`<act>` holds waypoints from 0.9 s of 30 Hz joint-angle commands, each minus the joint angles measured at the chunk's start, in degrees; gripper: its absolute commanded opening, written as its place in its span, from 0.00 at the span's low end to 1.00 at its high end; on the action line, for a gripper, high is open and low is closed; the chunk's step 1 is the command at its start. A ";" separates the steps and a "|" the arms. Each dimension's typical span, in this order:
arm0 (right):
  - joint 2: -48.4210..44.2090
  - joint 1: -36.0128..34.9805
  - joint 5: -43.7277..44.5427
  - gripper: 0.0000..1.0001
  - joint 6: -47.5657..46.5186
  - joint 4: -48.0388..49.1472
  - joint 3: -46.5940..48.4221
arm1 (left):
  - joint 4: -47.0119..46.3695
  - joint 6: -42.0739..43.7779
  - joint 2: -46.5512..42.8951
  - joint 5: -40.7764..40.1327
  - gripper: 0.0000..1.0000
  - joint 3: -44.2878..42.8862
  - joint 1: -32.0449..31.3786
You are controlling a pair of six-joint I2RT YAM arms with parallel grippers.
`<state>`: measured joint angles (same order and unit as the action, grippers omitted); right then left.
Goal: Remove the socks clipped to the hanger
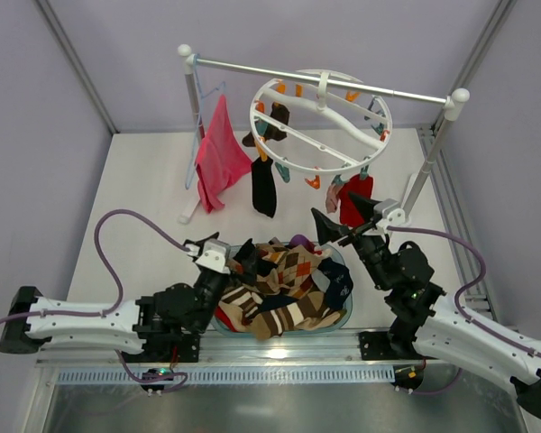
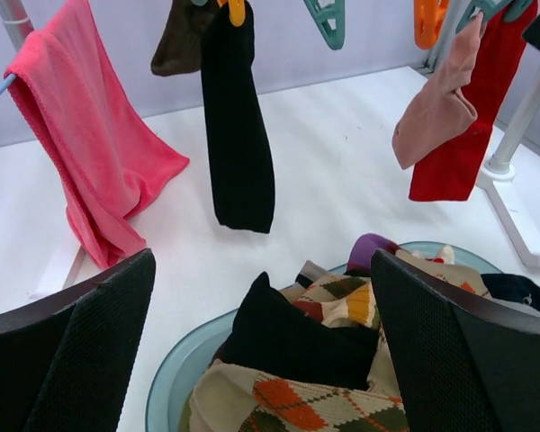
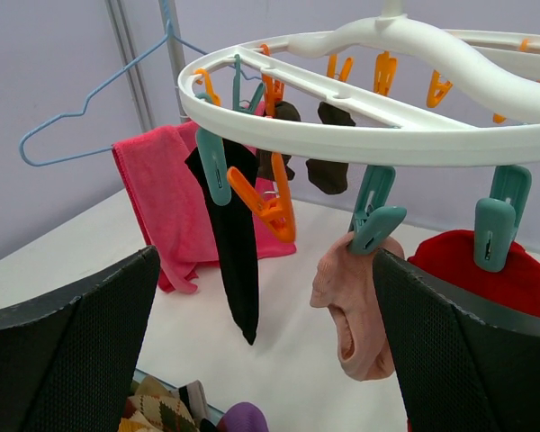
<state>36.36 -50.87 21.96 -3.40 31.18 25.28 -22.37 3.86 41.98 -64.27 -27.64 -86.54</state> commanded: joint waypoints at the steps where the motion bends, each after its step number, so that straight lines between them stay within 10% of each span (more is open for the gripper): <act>1: -0.94 0.07 1.07 1.00 -0.73 1.69 -0.14 | -5.66 3.35 3.10 -0.33 1.00 -0.75 -0.12; 7: -7.51 -0.02 3.09 1.00 -1.35 -1.20 -1.46 | -10.23 7.13 15.57 3.78 1.00 -6.36 -0.03; 16: -21.24 -0.02 9.85 1.00 -2.05 -5.08 -5.59 | -6.21 1.87 22.88 33.04 1.00 -16.29 7.17; 27: -11.66 1.30 16.80 1.00 -4.60 1.25 -4.71 | -6.54 -6.67 37.03 59.69 1.00 -27.37 23.08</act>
<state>24.16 -50.52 34.87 -6.76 28.18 20.36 -27.53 -0.14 76.47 -14.17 -51.37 -65.04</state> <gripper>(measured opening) 0.996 0.994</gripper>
